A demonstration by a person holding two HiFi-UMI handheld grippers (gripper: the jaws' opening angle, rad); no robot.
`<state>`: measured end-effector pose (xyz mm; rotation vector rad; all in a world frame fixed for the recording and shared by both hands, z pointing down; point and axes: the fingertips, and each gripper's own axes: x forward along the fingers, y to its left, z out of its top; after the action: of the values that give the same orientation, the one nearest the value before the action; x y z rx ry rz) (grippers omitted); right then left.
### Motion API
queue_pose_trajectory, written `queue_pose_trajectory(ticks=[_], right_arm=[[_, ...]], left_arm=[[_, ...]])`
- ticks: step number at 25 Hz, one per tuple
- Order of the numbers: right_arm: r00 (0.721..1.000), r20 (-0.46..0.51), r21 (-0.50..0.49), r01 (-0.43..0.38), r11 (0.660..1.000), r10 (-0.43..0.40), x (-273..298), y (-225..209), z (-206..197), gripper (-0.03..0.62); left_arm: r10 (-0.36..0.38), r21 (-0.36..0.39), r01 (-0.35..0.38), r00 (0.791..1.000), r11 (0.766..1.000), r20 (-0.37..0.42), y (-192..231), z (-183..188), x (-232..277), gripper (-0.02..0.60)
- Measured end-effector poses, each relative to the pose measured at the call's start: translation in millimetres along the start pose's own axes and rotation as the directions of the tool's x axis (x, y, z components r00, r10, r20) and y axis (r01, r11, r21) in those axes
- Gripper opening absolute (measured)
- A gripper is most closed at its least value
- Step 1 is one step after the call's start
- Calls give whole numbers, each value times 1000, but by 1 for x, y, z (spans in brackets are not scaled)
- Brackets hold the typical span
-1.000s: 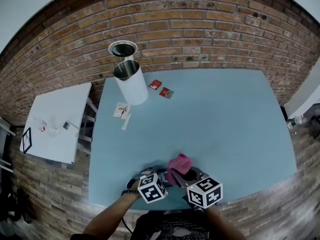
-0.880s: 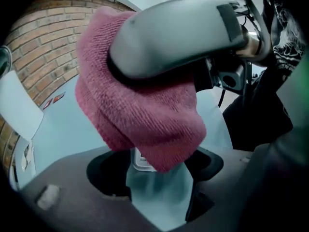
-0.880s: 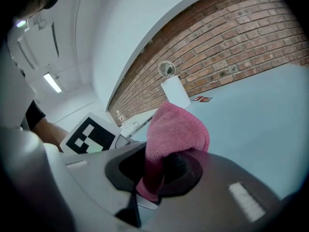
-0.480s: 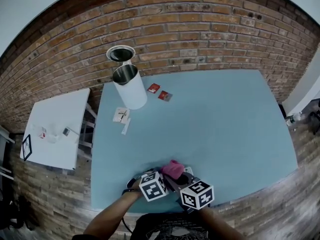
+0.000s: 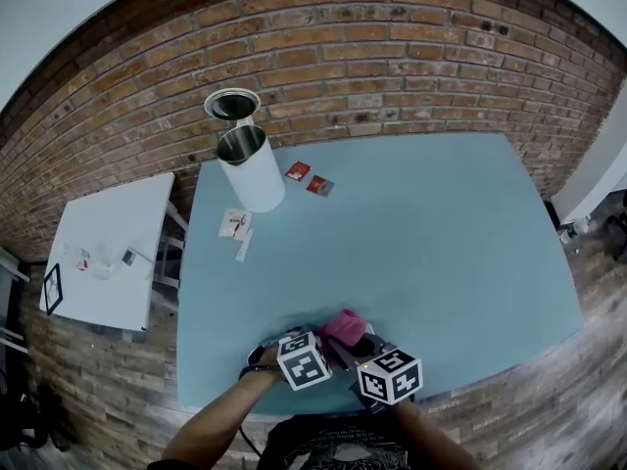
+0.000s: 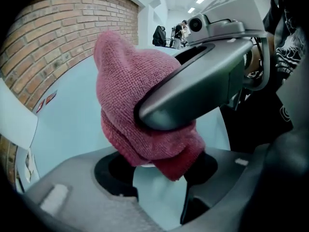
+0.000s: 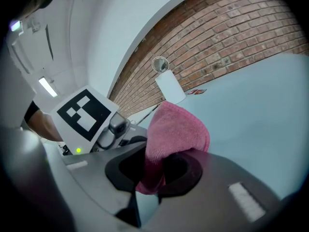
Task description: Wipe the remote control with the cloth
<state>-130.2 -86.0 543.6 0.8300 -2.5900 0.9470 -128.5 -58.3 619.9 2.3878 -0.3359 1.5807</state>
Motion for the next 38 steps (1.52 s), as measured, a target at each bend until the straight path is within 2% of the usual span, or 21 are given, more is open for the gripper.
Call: queue_pose_trajectory(ticks=[19, 38], right_arm=[[998, 50, 87, 33, 996, -38, -38, -47, 8, 64], [986, 107, 126, 116, 985, -129, -76, -106, 24, 64]], left_arm=[[2, -28, -4, 999, 1000, -52, -1, -3, 1, 236], [-20, -32, 16, 992, 999, -121, -1, -5, 2, 239]])
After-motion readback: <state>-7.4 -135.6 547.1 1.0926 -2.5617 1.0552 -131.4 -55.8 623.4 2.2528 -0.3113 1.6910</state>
